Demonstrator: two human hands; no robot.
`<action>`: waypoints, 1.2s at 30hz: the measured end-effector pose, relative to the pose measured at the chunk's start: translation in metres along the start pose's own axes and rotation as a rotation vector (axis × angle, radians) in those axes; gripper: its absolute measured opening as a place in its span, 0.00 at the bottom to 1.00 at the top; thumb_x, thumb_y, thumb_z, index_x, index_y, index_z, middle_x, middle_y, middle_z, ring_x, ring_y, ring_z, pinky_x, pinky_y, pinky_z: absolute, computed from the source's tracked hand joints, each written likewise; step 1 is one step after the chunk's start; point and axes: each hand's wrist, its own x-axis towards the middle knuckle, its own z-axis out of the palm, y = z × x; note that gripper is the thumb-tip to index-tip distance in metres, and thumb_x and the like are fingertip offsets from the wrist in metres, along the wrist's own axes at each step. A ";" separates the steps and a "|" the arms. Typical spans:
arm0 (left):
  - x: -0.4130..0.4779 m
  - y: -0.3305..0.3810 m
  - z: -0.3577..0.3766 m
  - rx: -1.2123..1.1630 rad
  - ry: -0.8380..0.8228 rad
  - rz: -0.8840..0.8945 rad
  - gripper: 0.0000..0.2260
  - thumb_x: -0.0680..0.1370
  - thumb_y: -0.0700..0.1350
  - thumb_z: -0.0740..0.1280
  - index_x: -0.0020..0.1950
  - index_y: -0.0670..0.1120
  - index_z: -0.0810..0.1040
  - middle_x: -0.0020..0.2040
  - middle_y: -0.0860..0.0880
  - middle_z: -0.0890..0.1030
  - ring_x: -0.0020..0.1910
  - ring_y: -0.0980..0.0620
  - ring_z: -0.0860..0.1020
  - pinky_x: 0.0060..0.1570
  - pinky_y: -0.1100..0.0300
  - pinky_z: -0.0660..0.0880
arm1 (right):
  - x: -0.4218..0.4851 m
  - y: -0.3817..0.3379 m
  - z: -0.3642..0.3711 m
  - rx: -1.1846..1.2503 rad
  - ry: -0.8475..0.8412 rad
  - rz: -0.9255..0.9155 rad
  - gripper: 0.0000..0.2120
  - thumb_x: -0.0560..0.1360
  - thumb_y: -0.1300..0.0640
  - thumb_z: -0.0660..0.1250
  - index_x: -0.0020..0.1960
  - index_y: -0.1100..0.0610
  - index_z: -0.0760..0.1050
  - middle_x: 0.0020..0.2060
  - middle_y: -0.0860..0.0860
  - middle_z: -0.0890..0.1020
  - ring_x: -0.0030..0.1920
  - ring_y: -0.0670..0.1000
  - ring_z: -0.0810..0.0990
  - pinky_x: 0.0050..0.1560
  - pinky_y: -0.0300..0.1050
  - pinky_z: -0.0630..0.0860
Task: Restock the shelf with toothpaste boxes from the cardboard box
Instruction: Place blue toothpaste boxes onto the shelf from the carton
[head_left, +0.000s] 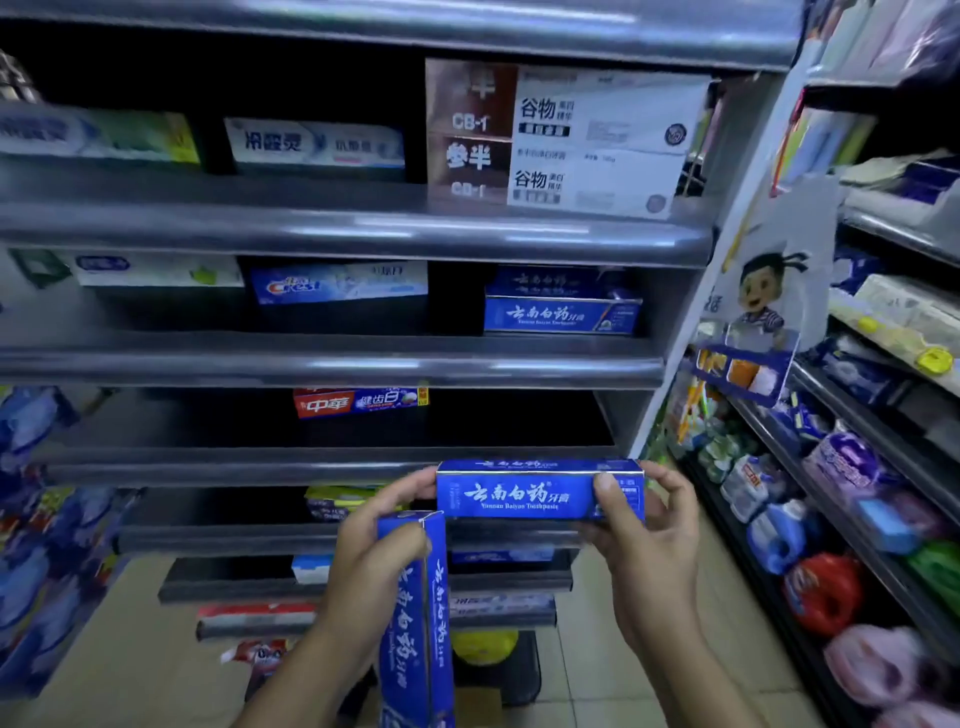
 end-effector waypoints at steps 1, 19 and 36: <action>0.005 0.009 0.006 0.004 -0.006 0.023 0.27 0.62 0.47 0.67 0.62 0.53 0.84 0.59 0.48 0.85 0.52 0.45 0.85 0.44 0.59 0.81 | 0.007 -0.010 0.004 -0.012 -0.011 -0.031 0.15 0.69 0.51 0.77 0.52 0.46 0.75 0.50 0.55 0.85 0.47 0.57 0.87 0.36 0.48 0.83; 0.128 0.094 0.061 0.019 0.003 0.123 0.38 0.60 0.48 0.69 0.73 0.51 0.76 0.66 0.58 0.82 0.55 0.53 0.85 0.42 0.62 0.80 | 0.135 -0.060 0.059 -0.384 0.022 -0.247 0.24 0.77 0.57 0.69 0.72 0.44 0.73 0.63 0.48 0.80 0.55 0.62 0.82 0.58 0.65 0.79; 0.153 0.122 0.089 0.060 0.106 -0.003 0.05 0.65 0.43 0.66 0.31 0.51 0.71 0.29 0.50 0.69 0.26 0.49 0.68 0.33 0.58 0.65 | 0.155 -0.081 0.070 -0.702 -0.099 -0.134 0.34 0.79 0.57 0.65 0.82 0.49 0.55 0.74 0.51 0.72 0.68 0.60 0.76 0.70 0.57 0.72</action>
